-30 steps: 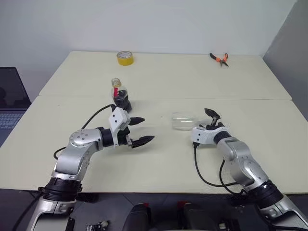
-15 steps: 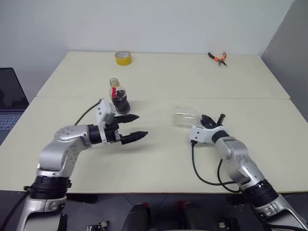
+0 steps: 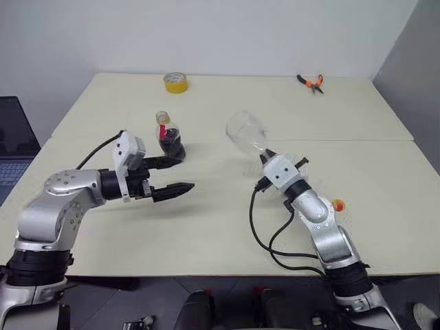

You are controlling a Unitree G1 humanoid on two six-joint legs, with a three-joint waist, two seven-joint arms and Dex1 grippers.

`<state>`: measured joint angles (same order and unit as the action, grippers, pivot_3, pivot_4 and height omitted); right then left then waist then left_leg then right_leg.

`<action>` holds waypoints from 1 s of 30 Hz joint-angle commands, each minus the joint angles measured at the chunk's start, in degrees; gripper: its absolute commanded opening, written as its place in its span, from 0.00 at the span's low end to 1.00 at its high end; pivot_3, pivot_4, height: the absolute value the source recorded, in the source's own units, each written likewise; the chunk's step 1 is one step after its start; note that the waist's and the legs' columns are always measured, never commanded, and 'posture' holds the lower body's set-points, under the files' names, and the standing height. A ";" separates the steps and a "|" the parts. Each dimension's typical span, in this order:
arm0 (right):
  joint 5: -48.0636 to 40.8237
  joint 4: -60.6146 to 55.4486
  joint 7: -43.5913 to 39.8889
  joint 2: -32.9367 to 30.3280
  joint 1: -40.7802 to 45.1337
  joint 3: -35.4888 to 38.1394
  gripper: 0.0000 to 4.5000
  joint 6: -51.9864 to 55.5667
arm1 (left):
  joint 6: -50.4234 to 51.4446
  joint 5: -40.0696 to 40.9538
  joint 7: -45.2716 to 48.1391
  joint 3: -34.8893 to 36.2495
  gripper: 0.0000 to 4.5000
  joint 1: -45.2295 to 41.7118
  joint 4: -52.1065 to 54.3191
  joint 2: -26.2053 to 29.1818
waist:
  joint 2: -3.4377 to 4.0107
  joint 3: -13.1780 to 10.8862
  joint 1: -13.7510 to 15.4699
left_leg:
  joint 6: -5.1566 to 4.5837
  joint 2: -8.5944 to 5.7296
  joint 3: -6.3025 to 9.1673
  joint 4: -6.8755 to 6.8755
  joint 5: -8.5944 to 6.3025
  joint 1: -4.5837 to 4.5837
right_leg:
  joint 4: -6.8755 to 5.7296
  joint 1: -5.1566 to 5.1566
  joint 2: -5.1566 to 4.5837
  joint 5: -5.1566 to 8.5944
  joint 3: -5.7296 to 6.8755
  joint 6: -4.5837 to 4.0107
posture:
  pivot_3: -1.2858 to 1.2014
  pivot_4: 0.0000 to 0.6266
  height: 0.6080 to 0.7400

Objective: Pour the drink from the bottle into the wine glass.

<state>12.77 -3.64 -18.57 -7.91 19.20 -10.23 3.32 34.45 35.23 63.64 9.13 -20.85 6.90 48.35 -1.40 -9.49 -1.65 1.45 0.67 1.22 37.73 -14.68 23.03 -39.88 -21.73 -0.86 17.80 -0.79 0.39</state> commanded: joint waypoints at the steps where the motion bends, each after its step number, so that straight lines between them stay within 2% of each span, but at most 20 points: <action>1: -11.34 4.58 -4.50 4.07 1.95 1.76 0.04 -5.51 | 1.49 2.85 0.91 2.79 1.00 -0.66 2.60 1.45 | 0.03 -0.04 -0.12 | 0.00 0.01 0.00 -0.01 0.00 -0.01 | 0.00 0.00 0.00 0.00 -0.01 0.00 | 0.52 0.24 1.00; 5: -16.71 12.36 -7.89 7.66 3.42 2.07 0.04 -10.41 | 3.25 4.93 0.21 3.95 1.00 -1.93 2.77 1.62 | 0.04 -0.10 -0.20 | 0.00 0.02 -0.01 -0.01 0.00 -0.01 | -0.02 -0.02 0.02 0.00 -0.01 -0.01 | 0.52 0.24 1.00; 13: -17.55 25.28 -9.17 9.85 8.38 2.04 0.04 -18.61 | 4.99 6.39 -0.48 5.14 1.00 -1.80 4.90 2.00 | 0.05 -0.11 -0.18 | 0.00 0.02 -0.01 -0.01 0.00 -0.02 | -0.03 -0.03 0.02 0.00 -0.02 -0.01 | 0.52 0.24 1.00; 29: -18.07 27.52 -13.40 7.44 5.32 1.14 0.04 -18.72 | 4.03 6.21 2.70 5.98 1.00 -1.93 1.97 2.68 | 0.05 -0.11 -0.19 | 0.01 0.02 -0.02 -0.02 0.00 -0.03 | -0.02 -0.03 0.01 0.00 -0.03 -0.01 | 0.52 0.24 1.00; 30: -18.15 27.46 -13.44 7.36 5.24 1.15 0.20 -18.68 | 3.82 6.01 2.91 5.90 1.00 -1.96 1.72 2.65 | 0.05 -0.11 -0.19 | 0.01 0.02 -0.02 -0.02 0.00 -0.03 | -0.02 -0.03 0.01 0.00 -0.03 -0.01 | 0.52 0.24 1.00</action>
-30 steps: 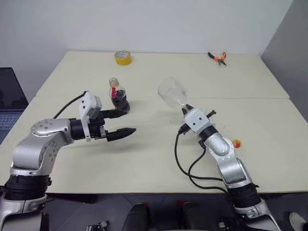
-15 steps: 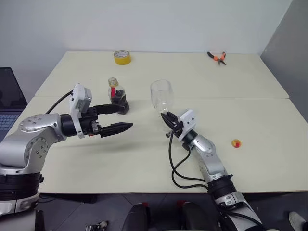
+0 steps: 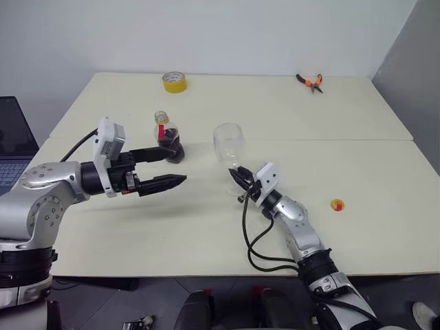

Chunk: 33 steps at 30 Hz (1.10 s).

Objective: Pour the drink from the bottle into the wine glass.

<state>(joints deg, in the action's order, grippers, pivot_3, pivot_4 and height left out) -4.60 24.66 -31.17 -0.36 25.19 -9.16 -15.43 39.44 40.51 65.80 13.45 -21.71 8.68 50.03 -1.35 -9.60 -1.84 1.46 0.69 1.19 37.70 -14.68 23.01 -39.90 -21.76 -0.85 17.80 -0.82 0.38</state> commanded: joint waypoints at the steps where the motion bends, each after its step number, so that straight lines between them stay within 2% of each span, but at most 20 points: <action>1: -0.78 -0.87 -0.84 -0.26 -0.77 0.07 0.25 0.05 | -1.35 0.58 0.88 1.50 1.00 -1.11 -0.24 0.93 | 0.00 0.00 0.00 | 0.00 0.00 0.00 0.00 0.00 0.00 | 0.00 0.00 0.00 0.00 0.00 0.00 | 0.52 0.24 1.00; 4: -0.65 -1.24 -0.82 -0.40 -0.78 -0.01 0.46 0.20 | -1.88 0.33 1.17 1.37 1.00 -0.98 -0.63 0.76 | 0.00 0.00 0.01 | 0.00 0.00 0.00 0.00 0.00 0.00 | 0.00 0.00 0.00 0.00 -0.01 0.00 | 0.52 0.24 1.00; 10: -0.01 -1.80 0.01 -0.55 -0.29 -0.10 0.96 0.39 | -3.25 -0.24 1.68 1.07 1.00 -0.64 -1.51 0.46 | 0.00 0.00 0.00 | 0.00 0.00 0.00 0.00 0.00 0.00 | 0.00 -0.01 0.00 0.00 -0.01 -0.01 | 0.52 0.24 1.00; 11: -0.04 -1.84 0.08 -0.53 -0.25 -0.08 0.99 0.46 | -3.39 -0.25 1.71 1.02 1.00 -0.63 -1.60 0.47 | 0.00 0.00 0.01 | 0.00 0.00 0.00 0.00 0.00 0.00 | 0.00 -0.01 0.00 0.00 -0.01 0.00 | 0.52 0.24 1.00; 33: 7.85 -2.92 4.53 -6.14 -1.06 -2.32 0.99 11.51 | -7.76 -2.80 3.32 -0.66 1.00 -0.45 -4.30 -0.11 | -0.02 0.01 0.15 | 0.00 -0.01 0.00 0.00 0.00 -0.01 | 0.01 0.02 -0.01 0.00 0.01 0.00 | 0.52 0.24 1.00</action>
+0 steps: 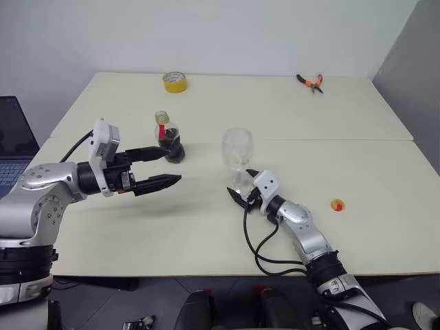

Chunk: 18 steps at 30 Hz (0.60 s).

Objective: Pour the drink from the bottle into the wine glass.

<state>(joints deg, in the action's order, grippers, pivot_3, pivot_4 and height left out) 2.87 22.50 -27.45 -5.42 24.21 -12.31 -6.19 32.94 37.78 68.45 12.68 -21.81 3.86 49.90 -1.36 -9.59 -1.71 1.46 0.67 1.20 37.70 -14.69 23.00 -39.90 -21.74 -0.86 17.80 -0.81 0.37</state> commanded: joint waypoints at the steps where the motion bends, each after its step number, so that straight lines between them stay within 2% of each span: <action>1: 0.52 -1.13 0.88 -1.23 -0.15 0.71 0.99 2.88 | -1.34 -0.15 0.73 0.06 1.00 -0.30 0.53 -0.01 | 0.00 0.00 0.03 | 0.00 0.00 0.00 0.00 0.00 0.00 | 0.00 0.00 0.00 0.00 0.00 0.00 | 0.52 0.24 1.00; 18: -1.63 -6.73 0.38 -1.86 -1.75 1.26 0.99 7.59 | -2.11 -1.06 0.36 -0.59 1.00 -0.79 -0.18 -0.63 | 0.00 0.00 0.11 | 0.00 -0.02 0.01 0.01 0.00 0.01 | 0.00 0.01 -0.02 0.00 0.01 0.00 | 0.52 0.24 1.00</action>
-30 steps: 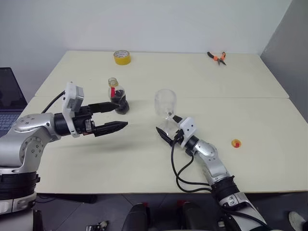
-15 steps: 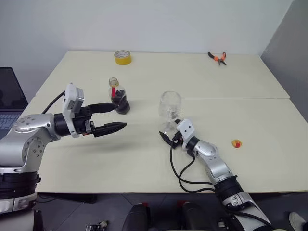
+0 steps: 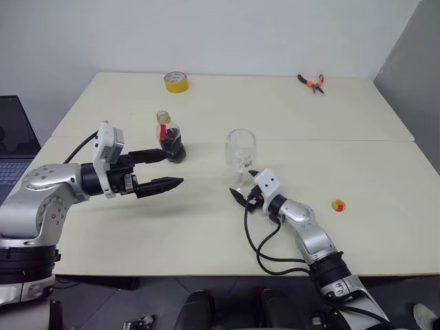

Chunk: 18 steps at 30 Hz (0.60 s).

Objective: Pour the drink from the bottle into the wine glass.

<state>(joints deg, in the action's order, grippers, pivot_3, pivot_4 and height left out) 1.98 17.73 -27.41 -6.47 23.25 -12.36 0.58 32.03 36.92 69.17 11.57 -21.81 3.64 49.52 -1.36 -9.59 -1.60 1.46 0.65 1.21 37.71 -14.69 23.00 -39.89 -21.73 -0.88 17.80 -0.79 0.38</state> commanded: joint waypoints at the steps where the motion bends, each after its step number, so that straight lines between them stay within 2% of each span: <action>1: -0.98 -3.35 0.26 -0.89 -0.97 1.39 0.99 1.10 | -1.30 -0.33 -0.65 0.59 1.00 -0.82 0.05 -0.41 | 0.00 0.00 0.00 | 0.00 0.00 0.00 0.00 0.00 0.00 | 0.00 0.00 0.00 0.00 0.00 0.00 | 0.52 0.24 1.00; 5: -3.92 -15.42 -1.14 -3.10 -4.94 2.72 0.99 6.48 | -1.37 -0.16 -3.22 1.92 1.00 0.23 1.30 -1.73 | 0.01 -0.01 0.05 | 0.00 0.00 0.01 0.00 0.00 0.04 | 0.01 -0.02 -0.01 0.00 0.00 0.00 | 0.52 0.24 1.00; 12: -4.86 -37.79 -4.59 -11.09 -14.05 1.46 0.99 11.87 | -1.70 0.31 -8.98 4.24 1.00 2.09 4.39 -4.48 | 0.01 -0.01 -0.07 | -0.01 0.02 0.03 -0.04 -0.01 0.04 | 0.02 -0.04 -0.01 0.01 0.01 0.01 | 0.52 0.24 1.00; 18: -13.51 -52.26 -8.12 -16.79 -20.63 5.49 0.99 22.11 | -2.58 -1.42 -13.42 3.82 1.00 6.29 8.07 -5.50 | 0.00 -0.02 -0.03 | 0.00 0.02 0.03 -0.06 -0.01 0.02 | 0.06 0.01 -0.02 0.01 0.01 0.01 | 0.52 0.24 1.00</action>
<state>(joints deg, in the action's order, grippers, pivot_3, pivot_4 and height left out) -8.14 -29.35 -34.63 -22.79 2.63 -9.07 20.86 30.33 35.97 57.22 14.04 -15.63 9.28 44.06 -1.37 -9.60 -1.63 1.46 0.67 1.25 37.66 -14.70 23.03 -39.83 -21.72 -0.90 17.81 -0.77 0.39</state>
